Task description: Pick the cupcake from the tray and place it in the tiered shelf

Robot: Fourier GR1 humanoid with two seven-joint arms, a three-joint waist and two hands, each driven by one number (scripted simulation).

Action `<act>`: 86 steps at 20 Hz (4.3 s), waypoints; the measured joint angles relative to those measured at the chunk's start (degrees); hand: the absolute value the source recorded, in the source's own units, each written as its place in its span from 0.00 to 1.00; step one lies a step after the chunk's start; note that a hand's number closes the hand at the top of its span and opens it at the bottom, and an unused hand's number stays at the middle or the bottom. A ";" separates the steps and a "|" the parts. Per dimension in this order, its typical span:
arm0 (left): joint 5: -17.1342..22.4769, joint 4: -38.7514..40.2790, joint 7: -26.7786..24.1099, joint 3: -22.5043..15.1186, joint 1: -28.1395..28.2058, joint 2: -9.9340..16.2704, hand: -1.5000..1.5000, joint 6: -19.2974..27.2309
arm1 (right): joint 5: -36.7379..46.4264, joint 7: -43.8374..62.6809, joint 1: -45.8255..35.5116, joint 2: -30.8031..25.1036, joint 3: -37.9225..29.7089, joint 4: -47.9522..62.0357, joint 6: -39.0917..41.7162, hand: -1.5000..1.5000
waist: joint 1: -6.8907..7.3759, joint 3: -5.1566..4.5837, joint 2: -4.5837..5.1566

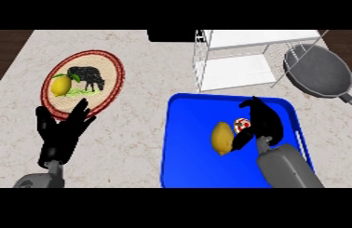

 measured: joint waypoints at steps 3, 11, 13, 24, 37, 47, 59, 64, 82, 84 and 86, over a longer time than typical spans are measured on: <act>-0.17 -0.22 0.31 0.32 0.23 -0.28 0.50 -0.12 | 0.10 -2.31 -0.19 1.06 -0.02 1.13 0.17 1.00 | -0.28 -0.21 -0.13; -0.21 -1.20 0.16 1.73 1.36 -0.17 0.50 -1.62 | 3.56 -5.40 1.86 4.23 1.96 -3.95 -2.56 1.00 | -0.46 -0.08 -0.08; -0.84 -1.42 -0.47 1.30 1.71 -0.63 0.50 -1.46 | 4.17 -7.24 1.49 4.68 3.73 -5.10 -2.05 1.00 | -0.33 -0.01 -0.03; -1.26 -0.81 -0.53 1.99 1.58 -0.79 0.50 -1.38 | -0.20 -14.54 -0.60 5.63 13.20 -26.07 9.63 1.00 | -0.69 0.43 0.15; -1.46 -1.68 0.71 2.36 1.58 -1.12 0.50 -1.83 | -4.52 5.26 -19.97 6.62 -3.92 -49.30 23.67 1.00 | -0.46 0.39 0.25; -2.07 -1.59 0.38 2.45 1.51 -1.63 0.50 -2.22 | -12.91 5.36 -38.31 0.27 -22.50 -36.12 26.53 1.00 | -0.05 0.40 0.40; -2.80 -1.30 0.73 2.62 0.48 -2.53 0.50 -2.36 | -14.19 -6.45 -50.51 -9.80 -29.62 -8.25 27.86 1.00 | 0.53 0.45 0.67; -3.28 -0.73 -0.05 2.96 0.34 -2.65 0.50 -2.58 | -12.17 -12.78 -52.14 -11.28 -27.66 -0.34 27.02 1.00 | 0.60 0.46 0.70; -4.45 1.45 -0.40 4.04 -1.42 -3.36 0.50 -2.91 | -3.39 -33.13 -57.23 -10.41 -25.59 26.03 12.29 1.00 | 0.84 0.62 0.75; -4.48 0.74 -0.29 4.14 -1.09 -3.37 0.50 -2.90 | -3.33 -35.75 -56.88 -10.84 -25.76 27.74 11.84 1.00 | 0.82 0.58 0.73; -4.34 0.94 0.77 4.29 -1.72 -3.16 0.50 -3.16 | -3.23 -37.27 -58.17 -11.31 -26.20 30.22 11.52 1.00 | 0.86 0.56 0.79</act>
